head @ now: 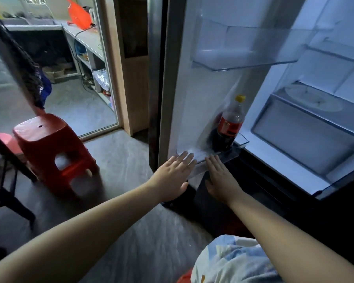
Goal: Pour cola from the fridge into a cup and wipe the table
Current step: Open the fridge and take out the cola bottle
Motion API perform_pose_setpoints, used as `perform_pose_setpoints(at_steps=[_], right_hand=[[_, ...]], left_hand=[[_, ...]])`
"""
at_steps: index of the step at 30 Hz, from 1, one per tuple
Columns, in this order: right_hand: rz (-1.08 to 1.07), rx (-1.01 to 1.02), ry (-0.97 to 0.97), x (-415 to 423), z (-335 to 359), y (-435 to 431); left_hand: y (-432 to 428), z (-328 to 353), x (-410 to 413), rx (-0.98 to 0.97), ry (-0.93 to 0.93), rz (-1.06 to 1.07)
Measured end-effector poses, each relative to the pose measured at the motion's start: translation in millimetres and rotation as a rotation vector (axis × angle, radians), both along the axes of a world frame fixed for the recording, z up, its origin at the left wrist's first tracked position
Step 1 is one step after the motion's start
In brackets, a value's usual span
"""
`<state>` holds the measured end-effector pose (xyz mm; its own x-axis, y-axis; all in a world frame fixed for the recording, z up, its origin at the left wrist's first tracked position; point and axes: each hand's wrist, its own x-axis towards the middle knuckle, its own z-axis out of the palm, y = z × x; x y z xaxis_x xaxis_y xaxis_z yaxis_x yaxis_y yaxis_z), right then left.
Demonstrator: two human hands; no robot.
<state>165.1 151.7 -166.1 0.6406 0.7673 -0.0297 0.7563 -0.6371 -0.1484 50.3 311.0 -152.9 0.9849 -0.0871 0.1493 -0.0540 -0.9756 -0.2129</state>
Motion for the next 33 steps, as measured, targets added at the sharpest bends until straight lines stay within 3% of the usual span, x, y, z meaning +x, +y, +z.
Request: perform_pose_setpoints(at_steps=[9, 19, 26, 33], right_hand=[[0.023, -0.278, -0.032, 49, 21, 32], [0.012, -0.228, 0.059, 64, 13, 84], [0.006, -0.261, -0.006, 64, 8, 90], [0.007, -0.131, 0.101, 65, 27, 82]], left_hand=[[14, -20, 62, -0.207, 0.277, 0.221], [76, -29, 85, -0.154, 0.251, 0.277], [87, -37, 88, -0.172, 0.245, 0.254], [87, -33, 86, -0.199, 0.248, 0.245]])
